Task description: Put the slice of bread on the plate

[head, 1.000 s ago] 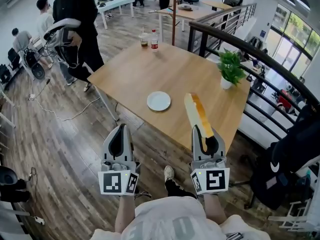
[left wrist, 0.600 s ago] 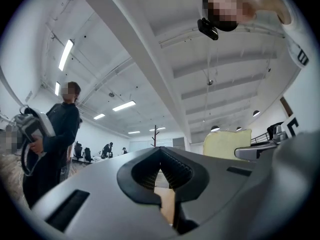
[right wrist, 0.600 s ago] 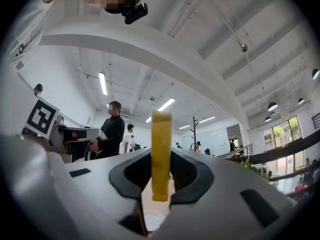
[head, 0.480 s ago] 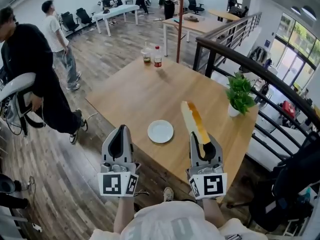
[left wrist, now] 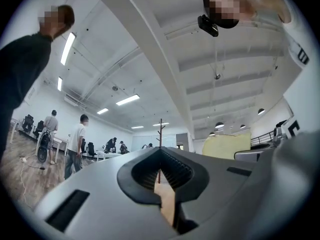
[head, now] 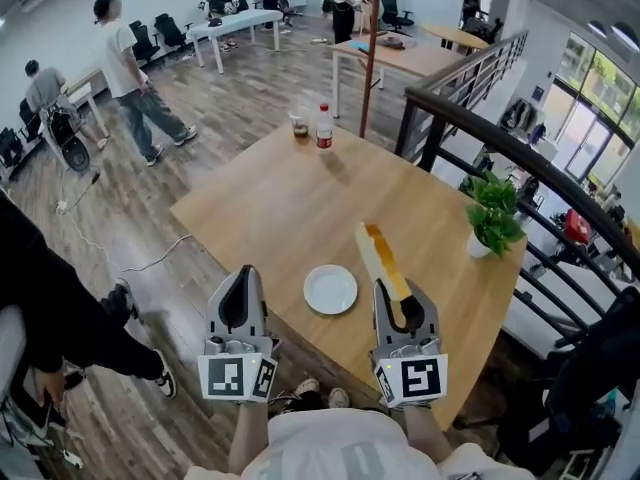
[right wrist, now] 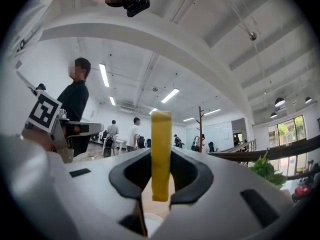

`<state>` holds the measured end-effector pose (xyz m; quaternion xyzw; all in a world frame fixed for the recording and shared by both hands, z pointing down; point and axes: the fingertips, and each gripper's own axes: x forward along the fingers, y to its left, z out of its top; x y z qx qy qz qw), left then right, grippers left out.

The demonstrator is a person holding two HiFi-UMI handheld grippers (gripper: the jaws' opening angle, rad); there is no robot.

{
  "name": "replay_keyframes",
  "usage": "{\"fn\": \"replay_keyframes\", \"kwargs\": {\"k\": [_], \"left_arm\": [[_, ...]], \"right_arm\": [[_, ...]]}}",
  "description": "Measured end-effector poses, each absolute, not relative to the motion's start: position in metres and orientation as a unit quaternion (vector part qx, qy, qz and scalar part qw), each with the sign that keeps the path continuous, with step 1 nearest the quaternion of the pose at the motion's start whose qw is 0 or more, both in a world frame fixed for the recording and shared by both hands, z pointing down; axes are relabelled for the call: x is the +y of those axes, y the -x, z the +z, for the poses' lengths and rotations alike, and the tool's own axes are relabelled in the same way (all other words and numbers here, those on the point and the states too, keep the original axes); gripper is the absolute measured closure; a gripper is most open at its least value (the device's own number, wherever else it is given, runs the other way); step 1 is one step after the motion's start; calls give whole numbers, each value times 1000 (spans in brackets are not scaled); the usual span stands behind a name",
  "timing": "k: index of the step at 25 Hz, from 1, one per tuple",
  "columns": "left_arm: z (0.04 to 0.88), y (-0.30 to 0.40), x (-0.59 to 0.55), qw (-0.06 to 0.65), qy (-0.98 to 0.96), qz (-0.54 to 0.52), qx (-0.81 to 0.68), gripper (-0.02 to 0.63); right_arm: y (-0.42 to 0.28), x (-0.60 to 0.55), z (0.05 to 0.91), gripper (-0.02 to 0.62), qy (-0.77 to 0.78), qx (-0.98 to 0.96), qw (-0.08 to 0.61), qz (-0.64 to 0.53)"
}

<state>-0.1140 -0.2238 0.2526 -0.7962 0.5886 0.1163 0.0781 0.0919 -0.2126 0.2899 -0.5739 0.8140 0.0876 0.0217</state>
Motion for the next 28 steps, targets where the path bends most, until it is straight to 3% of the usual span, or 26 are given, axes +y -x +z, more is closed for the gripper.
{"fn": "replay_keyframes", "kwargs": {"k": [18, 28], "left_arm": [[249, 152, -264, 73, 814, 114, 564, 600], [289, 120, -273, 41, 833, 75, 546, 600]], "right_arm": [[-51, -246, 276, 505, 602, 789, -4, 120], [-56, -269, 319, 505, 608, 733, -215, 214]]}}
